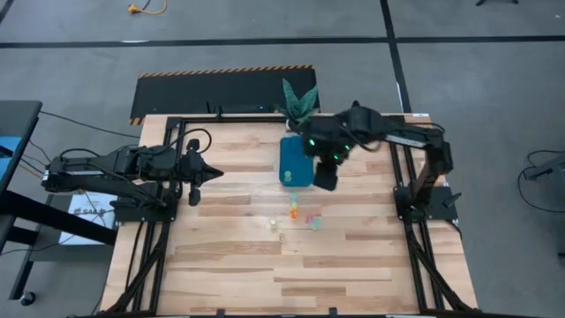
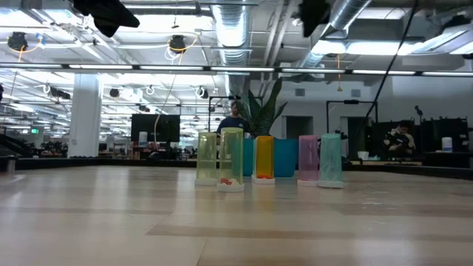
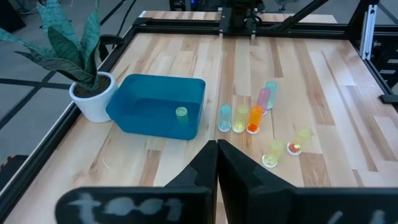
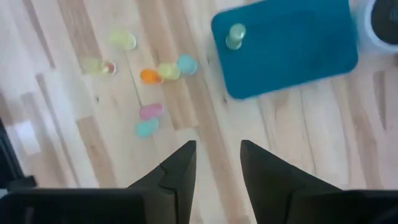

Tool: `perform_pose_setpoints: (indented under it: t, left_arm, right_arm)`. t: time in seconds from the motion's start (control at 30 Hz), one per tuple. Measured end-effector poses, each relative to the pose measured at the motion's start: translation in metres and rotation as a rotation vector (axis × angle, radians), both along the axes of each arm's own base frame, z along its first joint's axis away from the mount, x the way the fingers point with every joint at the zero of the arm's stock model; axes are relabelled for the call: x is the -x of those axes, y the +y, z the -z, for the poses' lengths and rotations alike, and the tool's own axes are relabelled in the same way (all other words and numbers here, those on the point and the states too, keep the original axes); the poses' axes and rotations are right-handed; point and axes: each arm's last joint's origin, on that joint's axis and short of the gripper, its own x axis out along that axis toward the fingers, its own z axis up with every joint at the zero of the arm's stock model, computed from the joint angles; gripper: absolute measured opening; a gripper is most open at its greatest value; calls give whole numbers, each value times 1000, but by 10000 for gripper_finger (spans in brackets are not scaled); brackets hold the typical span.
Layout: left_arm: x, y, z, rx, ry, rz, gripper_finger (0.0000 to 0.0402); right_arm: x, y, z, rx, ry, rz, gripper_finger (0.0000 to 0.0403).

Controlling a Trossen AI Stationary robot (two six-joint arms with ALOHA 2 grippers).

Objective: Pick and place pill bottles into a basket
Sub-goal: Put the blue pill bottle into the blue bin

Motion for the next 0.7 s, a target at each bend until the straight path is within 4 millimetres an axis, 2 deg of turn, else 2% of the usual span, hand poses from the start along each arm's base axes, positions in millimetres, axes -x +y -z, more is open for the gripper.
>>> perform_pose_setpoints:
  t: [0.13, 0.33, 0.57, 0.7]
  left_arm:
    - [0, 0, 0, 4, -2, -2, 0]
    - [0, 0, 0, 15, -5, -7, 0]
    - [0, 0, 0, 15, -6, -8, 0]
    - [0, 0, 0, 15, -6, -8, 0]
  right_arm:
    - [26, 25, 3, 69, 24, 34, 118]
    - [46, 56, 45, 95, 109, 105, 118]
    - [42, 87, 112, 74, 123, 87, 118]
    - [32, 103, 139, 28, 116, 41, 118]
